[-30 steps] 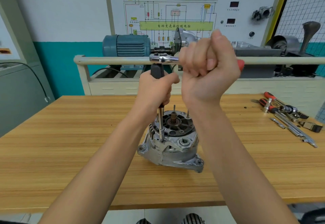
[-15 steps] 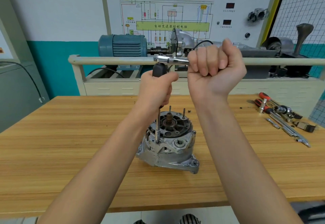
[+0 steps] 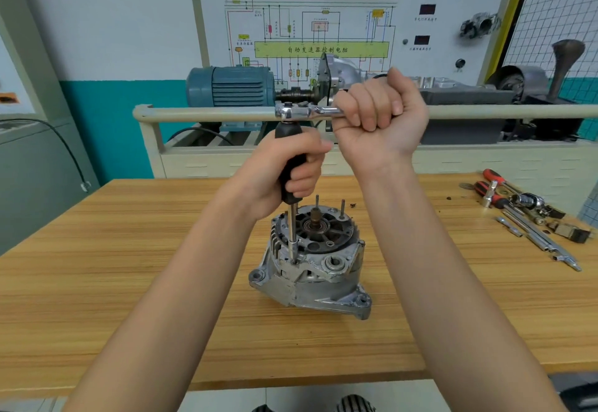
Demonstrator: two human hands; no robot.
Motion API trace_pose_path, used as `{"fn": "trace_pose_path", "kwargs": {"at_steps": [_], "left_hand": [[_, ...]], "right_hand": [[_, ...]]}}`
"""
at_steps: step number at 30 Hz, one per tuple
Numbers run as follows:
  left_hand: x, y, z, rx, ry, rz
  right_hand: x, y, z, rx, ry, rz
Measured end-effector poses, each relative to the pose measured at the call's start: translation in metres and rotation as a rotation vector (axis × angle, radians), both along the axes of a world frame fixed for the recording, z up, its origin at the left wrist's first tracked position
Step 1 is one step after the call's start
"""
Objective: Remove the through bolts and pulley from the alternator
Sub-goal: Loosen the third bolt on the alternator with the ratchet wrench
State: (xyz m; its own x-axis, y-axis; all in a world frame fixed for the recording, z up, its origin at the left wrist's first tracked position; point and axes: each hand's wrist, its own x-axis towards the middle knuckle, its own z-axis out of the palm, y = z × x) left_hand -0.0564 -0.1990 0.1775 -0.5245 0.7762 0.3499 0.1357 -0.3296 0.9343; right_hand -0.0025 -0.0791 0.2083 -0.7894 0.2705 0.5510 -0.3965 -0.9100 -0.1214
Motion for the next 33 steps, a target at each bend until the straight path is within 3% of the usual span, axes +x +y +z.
{"fn": "trace_pose_path", "kwargs": {"at_steps": [4, 8, 13, 16, 20, 24, 26, 29, 33], "left_hand": [[-0.001, 0.006, 0.0, -0.03, -0.05, -0.039], [0.005, 0.011, -0.003, 0.027, -0.066, 0.228], [0.015, 0.022, -0.006, 0.133, -0.058, 0.67], [0.018, 0.024, -0.007, 0.147, -0.007, 0.729], [0.008, 0.012, -0.006, 0.057, 0.017, 0.444], [-0.003, 0.001, -0.004, 0.02, 0.012, 0.026], [-0.003, 0.002, -0.004, -0.006, -0.01, -0.078], [-0.002, 0.007, -0.005, -0.027, -0.053, 0.032], [0.004, 0.014, -0.007, 0.038, -0.066, 0.349]], "right_hand": [[-0.002, 0.004, -0.003, -0.046, 0.007, 0.005], [0.008, -0.01, -0.007, 0.108, 0.067, -0.265], [0.016, -0.045, -0.012, 0.312, 0.288, -0.656], [0.016, -0.054, -0.014, 0.364, 0.312, -0.81], [0.011, -0.028, -0.005, 0.316, 0.23, -0.55], [-0.001, -0.001, -0.003, 0.052, 0.009, -0.087], [-0.006, 0.004, -0.004, -0.061, -0.021, 0.026], [-0.004, 0.0, -0.004, -0.027, 0.003, -0.078], [0.005, -0.017, -0.006, 0.173, 0.112, -0.359]]}}
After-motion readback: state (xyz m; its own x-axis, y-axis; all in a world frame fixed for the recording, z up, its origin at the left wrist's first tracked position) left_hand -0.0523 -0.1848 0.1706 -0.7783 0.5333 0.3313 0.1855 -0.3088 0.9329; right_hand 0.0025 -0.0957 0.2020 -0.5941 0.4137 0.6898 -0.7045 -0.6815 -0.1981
